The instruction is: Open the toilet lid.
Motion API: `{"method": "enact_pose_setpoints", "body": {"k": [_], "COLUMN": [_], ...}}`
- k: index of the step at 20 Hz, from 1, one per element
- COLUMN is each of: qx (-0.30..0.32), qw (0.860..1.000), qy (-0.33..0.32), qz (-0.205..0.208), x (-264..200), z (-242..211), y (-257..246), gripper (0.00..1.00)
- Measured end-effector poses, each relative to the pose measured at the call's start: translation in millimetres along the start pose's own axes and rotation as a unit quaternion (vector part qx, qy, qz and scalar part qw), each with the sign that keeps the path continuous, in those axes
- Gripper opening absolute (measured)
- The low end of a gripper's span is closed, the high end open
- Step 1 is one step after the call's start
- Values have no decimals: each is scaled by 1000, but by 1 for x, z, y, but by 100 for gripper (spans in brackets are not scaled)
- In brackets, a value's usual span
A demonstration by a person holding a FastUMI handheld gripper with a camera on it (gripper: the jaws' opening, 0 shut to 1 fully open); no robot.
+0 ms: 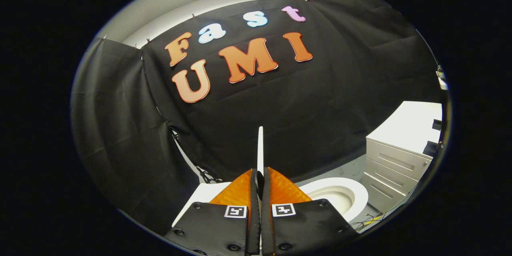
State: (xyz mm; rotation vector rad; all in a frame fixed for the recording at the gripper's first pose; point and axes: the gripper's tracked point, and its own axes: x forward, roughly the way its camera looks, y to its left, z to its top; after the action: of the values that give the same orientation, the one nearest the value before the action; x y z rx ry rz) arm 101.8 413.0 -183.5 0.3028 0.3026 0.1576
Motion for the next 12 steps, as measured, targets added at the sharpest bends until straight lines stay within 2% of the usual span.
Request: {"method": "enact_pose_setpoints", "body": {"k": [12], "qx": [-88], "qw": [994], "qy": [4], "qz": [62], "x": [-4], "z": [-25], "y": [121], "gripper": [9]}}
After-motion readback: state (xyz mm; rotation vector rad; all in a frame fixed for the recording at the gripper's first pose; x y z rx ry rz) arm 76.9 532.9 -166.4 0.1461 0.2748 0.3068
